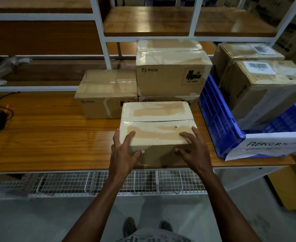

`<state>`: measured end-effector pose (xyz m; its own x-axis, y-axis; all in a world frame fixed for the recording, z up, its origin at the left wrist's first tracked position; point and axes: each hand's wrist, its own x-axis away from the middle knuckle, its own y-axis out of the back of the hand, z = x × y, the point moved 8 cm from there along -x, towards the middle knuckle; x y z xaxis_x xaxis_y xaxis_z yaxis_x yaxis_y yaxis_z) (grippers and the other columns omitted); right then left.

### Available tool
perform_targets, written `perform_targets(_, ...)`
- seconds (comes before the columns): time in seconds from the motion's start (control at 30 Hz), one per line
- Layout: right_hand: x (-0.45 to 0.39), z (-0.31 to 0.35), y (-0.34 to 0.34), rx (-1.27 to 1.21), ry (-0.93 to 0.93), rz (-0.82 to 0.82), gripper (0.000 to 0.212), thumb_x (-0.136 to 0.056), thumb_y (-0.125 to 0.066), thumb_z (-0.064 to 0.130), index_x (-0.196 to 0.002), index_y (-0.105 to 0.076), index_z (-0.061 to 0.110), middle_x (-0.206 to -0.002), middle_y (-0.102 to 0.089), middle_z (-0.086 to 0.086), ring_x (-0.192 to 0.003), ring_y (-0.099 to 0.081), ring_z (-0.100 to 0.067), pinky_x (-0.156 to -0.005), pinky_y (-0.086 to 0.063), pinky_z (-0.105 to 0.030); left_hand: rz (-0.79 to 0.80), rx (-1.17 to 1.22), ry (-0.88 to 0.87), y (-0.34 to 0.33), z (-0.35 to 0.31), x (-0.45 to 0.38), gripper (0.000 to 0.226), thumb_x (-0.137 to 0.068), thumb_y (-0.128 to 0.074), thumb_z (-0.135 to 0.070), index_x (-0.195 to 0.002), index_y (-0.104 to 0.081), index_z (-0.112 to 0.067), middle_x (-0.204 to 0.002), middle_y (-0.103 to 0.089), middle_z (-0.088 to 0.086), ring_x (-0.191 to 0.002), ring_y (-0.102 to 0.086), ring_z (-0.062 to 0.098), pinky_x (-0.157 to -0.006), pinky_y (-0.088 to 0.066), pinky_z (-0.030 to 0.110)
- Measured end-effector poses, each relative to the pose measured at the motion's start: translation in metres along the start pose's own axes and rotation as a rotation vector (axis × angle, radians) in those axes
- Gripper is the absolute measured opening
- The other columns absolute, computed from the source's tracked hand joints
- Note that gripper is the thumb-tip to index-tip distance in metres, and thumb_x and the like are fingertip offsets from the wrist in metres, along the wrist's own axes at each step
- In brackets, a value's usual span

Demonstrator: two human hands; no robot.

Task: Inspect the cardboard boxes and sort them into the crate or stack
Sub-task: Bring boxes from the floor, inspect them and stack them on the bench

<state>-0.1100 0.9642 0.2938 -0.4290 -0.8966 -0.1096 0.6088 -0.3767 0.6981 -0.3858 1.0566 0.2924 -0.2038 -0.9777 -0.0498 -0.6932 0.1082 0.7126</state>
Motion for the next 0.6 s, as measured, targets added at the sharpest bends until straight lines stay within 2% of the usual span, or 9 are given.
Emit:
perform_targets(0.17, -0.018, 0.033, 0.042, 0.000, 0.051, -0.118, 0.055, -0.081, -0.086, 0.039, -0.131, -0.065, 0.033, -0.163, -0.035, 0.001, -0.142, -0.043, -0.025, -0.105, -0.049, -0.053, -0.076, -0.012, -0.055, 0.035, -0.037, -0.019, 0.078, -0.084, -0.078, -0.050, -0.152, -0.041, -0.039, -0.168, -0.014, -0.002, -0.145, -0.035, 0.033, -0.103, -0.051, 0.053)
perform_targets(0.3, -0.040, 0.058, 0.063, 0.024, 0.034, -0.154, 0.062, -0.082, -0.084, 0.044, -0.138, -0.056, 0.038, -0.164, -0.028, 0.003, -0.145, -0.039, -0.023, -0.110, -0.042, -0.065, -0.157, -0.018, -0.106, 0.059, -0.061, -0.037, 0.076, -0.085, -0.080, -0.043, -0.151, -0.044, -0.033, -0.166, -0.022, 0.001, -0.139, -0.043, 0.030, -0.097, -0.055, 0.048)
perform_targets(0.37, -0.053, 0.065, 0.068, 0.014, 0.025, -0.151, 0.063, -0.083, -0.084, 0.042, -0.137, -0.053, 0.040, -0.163, -0.026, 0.005, -0.137, -0.042, -0.015, -0.110, -0.044, -0.065, -0.176, -0.024, -0.119, 0.065, -0.070, -0.045, 0.074, -0.085, -0.081, -0.040, -0.149, -0.047, -0.030, -0.164, -0.024, 0.002, -0.138, -0.045, 0.028, -0.095, -0.055, 0.046)
perform_targets(0.43, -0.064, 0.069, 0.071, 0.002, 0.013, -0.141, 0.057, -0.082, -0.083, 0.042, -0.129, -0.051, 0.046, -0.158, -0.031, 0.008, -0.123, -0.047, -0.007, -0.105, -0.050, -0.061, -0.179, -0.021, -0.124, 0.069, -0.075, -0.054, 0.069, -0.084, -0.082, -0.039, -0.145, -0.051, -0.029, -0.163, -0.027, 0.002, -0.137, -0.046, 0.029, -0.093, -0.056, 0.046)
perform_targets(0.5, -0.073, 0.073, 0.071, 0.006, 0.006, -0.130, 0.052, -0.082, -0.082, 0.046, -0.121, -0.048, 0.046, -0.148, -0.038, 0.010, -0.114, -0.055, -0.008, -0.097, -0.056, -0.055, -0.176, -0.027, -0.128, 0.070, -0.078, -0.062, 0.066, -0.085, -0.081, -0.037, -0.143, -0.052, -0.028, -0.160, -0.031, 0.002, -0.134, -0.049, 0.030, -0.094, -0.055, 0.046)
perform_targets(0.6, -0.087, 0.080, 0.069, 0.073, 0.012, -0.121, 0.053, -0.084, -0.078, 0.052, -0.128, -0.052, 0.037, -0.143, -0.046, 0.006, -0.115, -0.060, -0.016, -0.098, -0.055, -0.054, -0.153, -0.061, -0.110, 0.069, -0.079, -0.078, 0.066, -0.091, -0.074, -0.040, -0.150, -0.049, -0.027, -0.163, -0.032, 0.002, -0.141, -0.042, 0.030, -0.105, -0.048, 0.048)
